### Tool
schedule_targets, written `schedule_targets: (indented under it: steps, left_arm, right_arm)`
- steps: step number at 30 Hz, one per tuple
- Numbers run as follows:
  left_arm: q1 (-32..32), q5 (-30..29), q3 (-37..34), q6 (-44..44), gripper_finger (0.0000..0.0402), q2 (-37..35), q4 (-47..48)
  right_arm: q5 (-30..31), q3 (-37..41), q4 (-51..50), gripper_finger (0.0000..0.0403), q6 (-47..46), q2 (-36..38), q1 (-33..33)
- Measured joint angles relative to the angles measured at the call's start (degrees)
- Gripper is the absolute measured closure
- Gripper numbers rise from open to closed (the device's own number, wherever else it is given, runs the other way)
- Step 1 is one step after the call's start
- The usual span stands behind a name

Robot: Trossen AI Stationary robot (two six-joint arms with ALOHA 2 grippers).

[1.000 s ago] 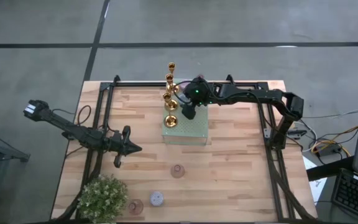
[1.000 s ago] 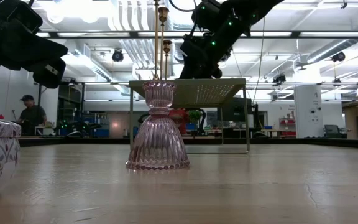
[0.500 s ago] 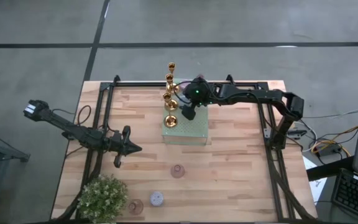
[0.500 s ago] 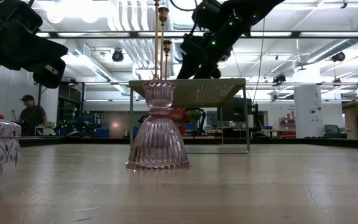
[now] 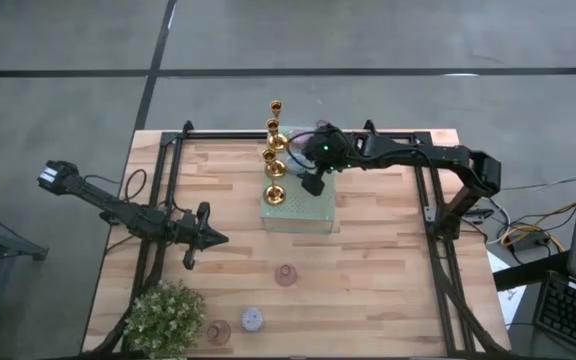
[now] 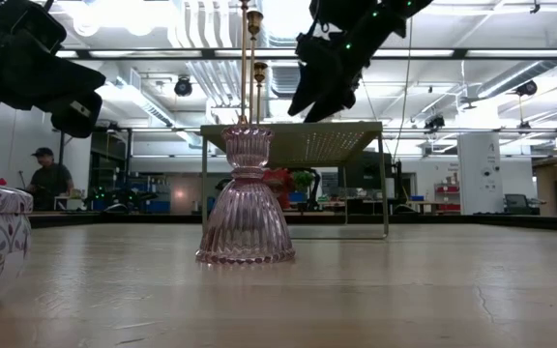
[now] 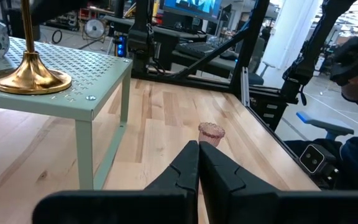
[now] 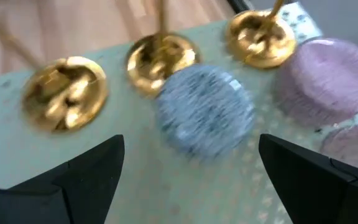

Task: Pick & Place candle stick holders
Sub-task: Put the top pink glass candle holder on the shelf

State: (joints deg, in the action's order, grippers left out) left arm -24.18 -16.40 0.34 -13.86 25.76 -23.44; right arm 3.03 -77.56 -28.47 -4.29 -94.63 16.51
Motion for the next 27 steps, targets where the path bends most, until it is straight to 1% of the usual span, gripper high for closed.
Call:
schedule_targets:
  steps: [7,17,22,25,27]
  left_arm:
    - [0.02,0.01,0.0,0.0,0.0387,-0.02,0.0]
    - [0.02,0.01,0.0,-0.01,0.0388,0.0,0.0]
    - [0.02,0.01,0.0,0.0,0.0388,0.0,0.0]
    - [0.02,0.01,0.0,0.01,0.0387,0.0,0.0]
    - [0.02,0.01,0.0,0.0,0.0388,0.0,0.0]
  right_arm:
    - [-0.02,0.0,-2.78,0.0038,0.37,2.55,-5.7]
    - [0.0,0.14,-3.3,0.0038,0.73,3.09,-17.4]
    - [0.1,1.44,-1.46,0.0038,3.16,2.12,-23.14]
    - [0.13,3.08,1.93,0.0038,5.66,1.6,-26.27]
    - [0.17,3.97,6.15,0.0038,9.1,0.88,-28.36]
